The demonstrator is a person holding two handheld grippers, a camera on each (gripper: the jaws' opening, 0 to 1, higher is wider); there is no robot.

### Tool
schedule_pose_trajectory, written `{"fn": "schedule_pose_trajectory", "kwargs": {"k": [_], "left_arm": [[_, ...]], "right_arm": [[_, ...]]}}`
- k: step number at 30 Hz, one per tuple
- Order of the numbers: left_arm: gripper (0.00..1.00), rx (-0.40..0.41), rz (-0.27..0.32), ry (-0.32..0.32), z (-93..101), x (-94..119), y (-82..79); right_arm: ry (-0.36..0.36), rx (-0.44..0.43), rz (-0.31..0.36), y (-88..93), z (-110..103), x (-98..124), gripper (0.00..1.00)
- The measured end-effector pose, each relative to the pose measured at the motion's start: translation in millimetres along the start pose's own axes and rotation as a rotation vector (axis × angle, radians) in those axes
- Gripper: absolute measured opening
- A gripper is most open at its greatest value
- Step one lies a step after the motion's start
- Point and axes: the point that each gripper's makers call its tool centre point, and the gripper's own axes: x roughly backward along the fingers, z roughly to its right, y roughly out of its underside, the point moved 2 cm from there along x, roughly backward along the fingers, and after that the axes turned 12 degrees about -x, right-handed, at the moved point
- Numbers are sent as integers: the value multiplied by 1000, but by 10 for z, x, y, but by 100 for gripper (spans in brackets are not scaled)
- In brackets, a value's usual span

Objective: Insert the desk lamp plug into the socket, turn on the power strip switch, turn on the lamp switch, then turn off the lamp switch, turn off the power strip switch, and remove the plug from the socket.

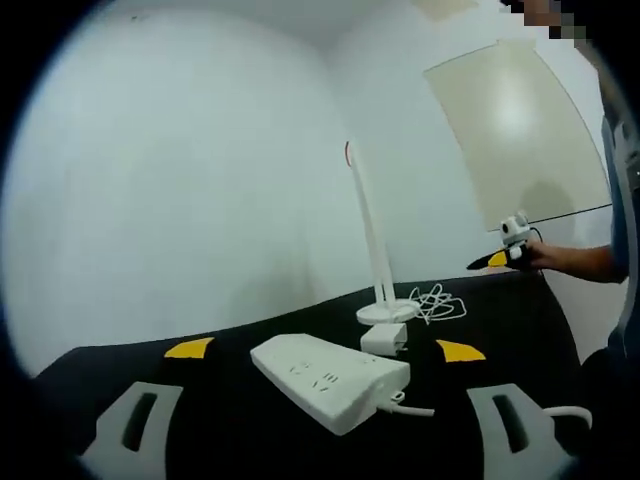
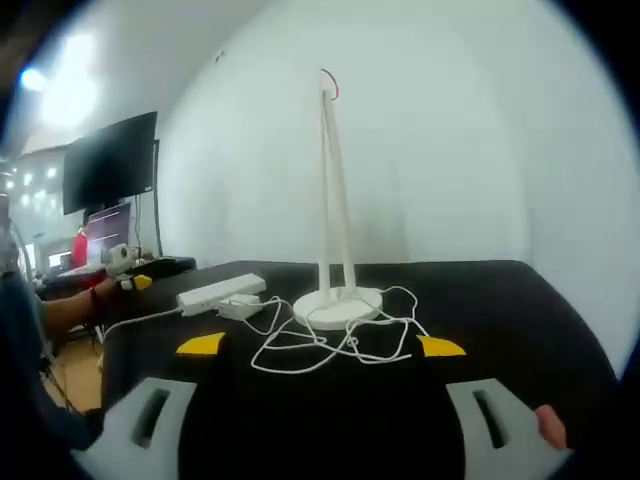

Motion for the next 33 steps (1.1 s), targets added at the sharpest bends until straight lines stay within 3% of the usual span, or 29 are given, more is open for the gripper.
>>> {"fn": "schedule_pose_trajectory", "kwargs": {"k": [6, 9, 13, 18, 21, 27, 33], "left_arm": [[82, -4, -11, 13, 18, -19, 42], [88, -12, -24, -5, -3, -31, 80], [89, -25, -50, 4, 2, -21, 139], [89, -13, -35, 7, -16, -28, 150], [86, -37, -51, 15, 3, -38, 177], [79, -36, -23, 41, 52, -28, 152], [82, -23, -20, 45, 69, -30, 190]], "right_arm": [[-13, 26, -6, -99, -44, -61, 73], [-19, 39, -16, -130, -77, -93, 73], [-27, 56, -29, -163, -97, -126, 73], [-37, 74, -35, -209, -140, -165, 73], [-40, 82, -38, -230, -148, -188, 73], [-44, 96, -51, -268, -162, -265, 73], [-65, 132, -70, -356, -235, -370, 73]]}}
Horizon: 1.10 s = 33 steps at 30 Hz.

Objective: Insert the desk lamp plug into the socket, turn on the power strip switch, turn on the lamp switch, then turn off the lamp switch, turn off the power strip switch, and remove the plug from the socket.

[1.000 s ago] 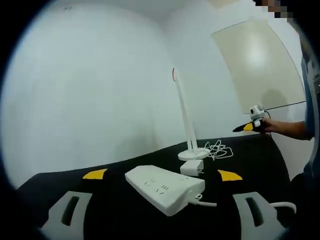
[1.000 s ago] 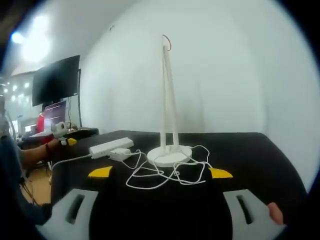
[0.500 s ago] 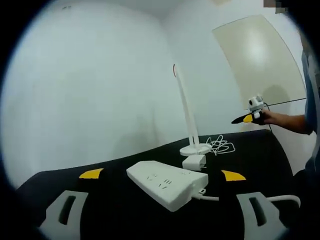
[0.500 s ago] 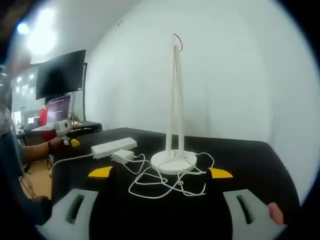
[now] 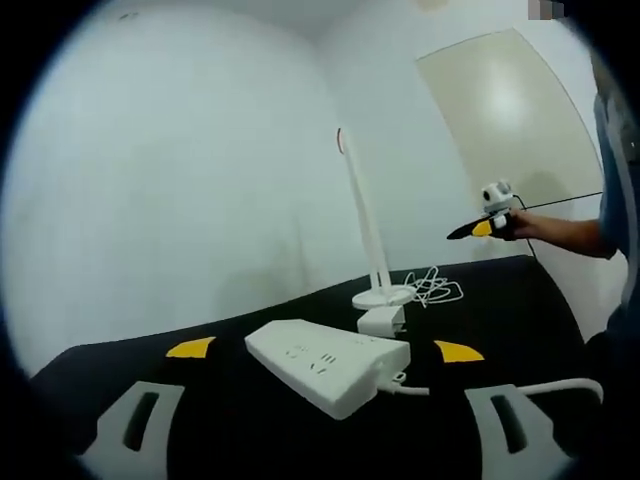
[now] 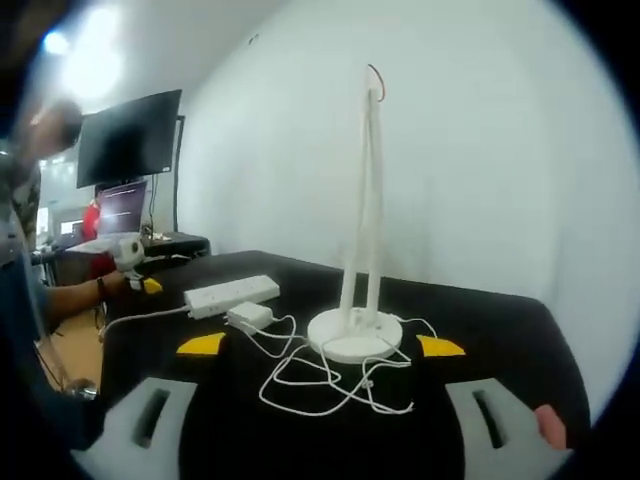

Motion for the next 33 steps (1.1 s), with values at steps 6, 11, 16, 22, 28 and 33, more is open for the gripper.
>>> {"fn": "schedule_pose_trajectory", "kwargs": {"k": [6, 11, 16, 22, 28, 33], "left_arm": [[82, -3, -9, 17, 65, 2, 75], [79, -14, -14, 24, 148, 32, 49], [84, 5, 40, 28, 231, 76, -80], [84, 4, 37, 14, 209, 86, -77], [82, -6, 15, 27, 241, 90, -48], [81, 8, 20, 25, 243, 109, -59]], "right_arm": [[-29, 40, -33, -39, -102, -142, 72], [-49, 97, -90, 10, -192, -270, 71], [-75, 140, -132, 26, -250, -377, 66], [-110, 167, -153, -39, -319, -473, 56], [-131, 197, -185, -95, -360, -598, 51], [-151, 218, -233, -94, -413, -717, 49]]}}
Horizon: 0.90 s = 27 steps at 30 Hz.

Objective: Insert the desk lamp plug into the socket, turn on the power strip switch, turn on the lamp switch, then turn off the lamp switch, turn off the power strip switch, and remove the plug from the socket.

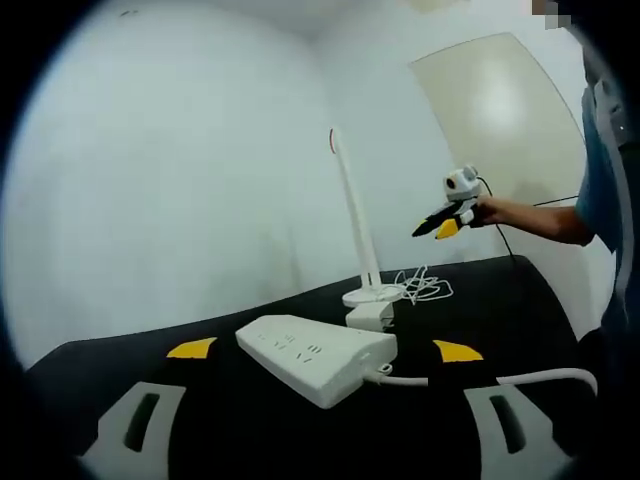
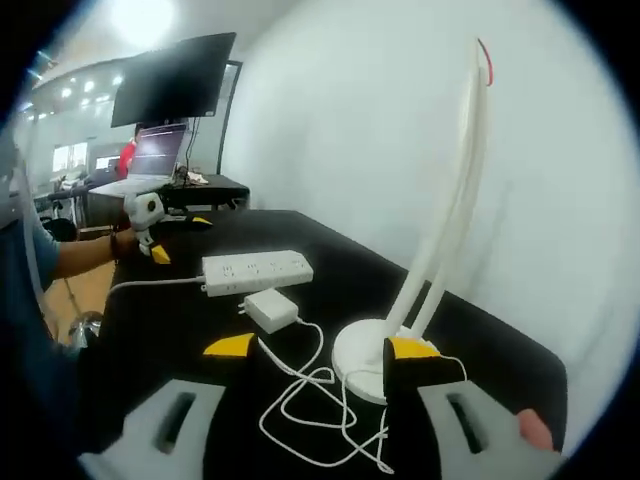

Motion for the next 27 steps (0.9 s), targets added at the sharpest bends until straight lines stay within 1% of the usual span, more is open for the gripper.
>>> {"fn": "schedule_pose_trajectory", "kwargs": {"k": [3, 6, 10, 15, 17, 19, 20, 23, 27], "left_arm": [[81, 1, 1, 0, -9, 1, 5], [81, -3, -4, 3, -59, -11, 42], [81, -9, -9, 3, -115, -23, 80], [80, -10, -7, 1, -166, -35, 119], [80, -9, -6, 1, -163, -30, 116], [80, -9, -5, 0, -168, -29, 121], [80, -10, -4, 0, -171, -31, 125], [80, -12, -7, 1, -166, -32, 138], [80, -16, -8, 3, -155, -31, 143]], "right_arm": [[-25, 20, -30, -20, -16, -67, 42], [-46, 36, -49, -47, -47, -130, 35], [-84, 66, -84, -91, -102, -251, 32], [-103, 170, -202, -48, -136, -416, 30], [-105, 201, -232, -42, -148, -476, 29], [-130, 234, -280, -15, -147, -547, 28], [-153, 238, -313, 4, -140, -593, 27], [-194, 243, -359, 12, -151, -669, 25], [-207, 258, -424, -29, -103, -782, 25]]}}
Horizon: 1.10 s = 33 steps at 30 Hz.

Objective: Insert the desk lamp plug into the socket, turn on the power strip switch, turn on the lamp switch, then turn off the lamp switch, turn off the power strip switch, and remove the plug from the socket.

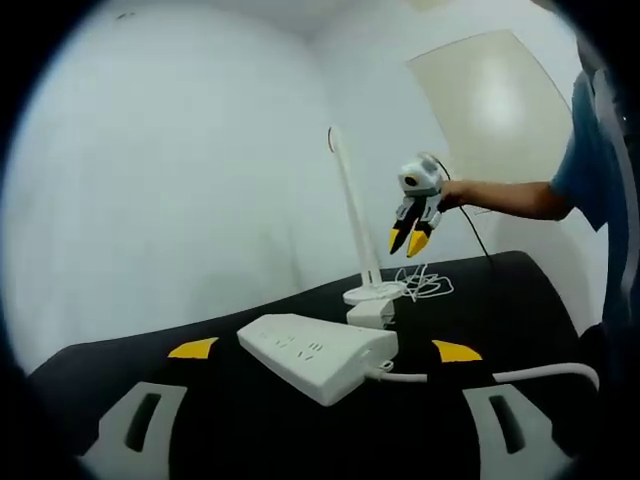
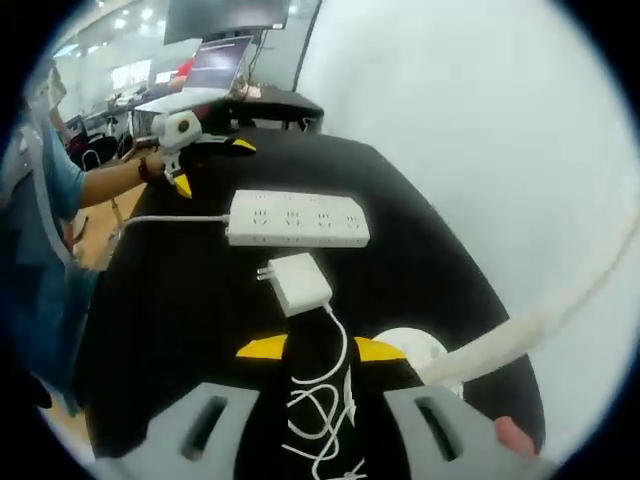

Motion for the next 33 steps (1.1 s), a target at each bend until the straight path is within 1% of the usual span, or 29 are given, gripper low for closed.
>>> {"fn": "schedule_pose_trajectory", "kwargs": {"k": [5, 7, 11, 18, 22, 24, 29, 33], "left_arm": [[80, 1, 3, -1, 5, 4, -8], [80, 1, 3, -2, 11, 5, -11], [79, -2, 0, -3, 14, 6, -6], [79, -3, 0, -1, 21, 4, -14], [79, -4, -1, -1, 27, 4, -15], [79, -1, 2, -3, 26, 6, -19], [79, 3, 6, -7, 16, 15, -22], [79, 4, 8, -4, 20, 14, -29]], "right_arm": [[-32, 31, -62, -43, 3, -86, 25], [-48, 45, -88, -48, -30, -124, 25], [-82, 64, -152, -22, -77, -199, 25], [-107, 116, -251, -23, -26, -358, 25], [-142, 158, -314, -49, -13, -487, 25], [-157, 167, -337, -82, -16, -571, 24], [-168, 208, -382, -103, -52, -691, 23], [-184, 226, -418, -74, -77, -782, 22]]}}
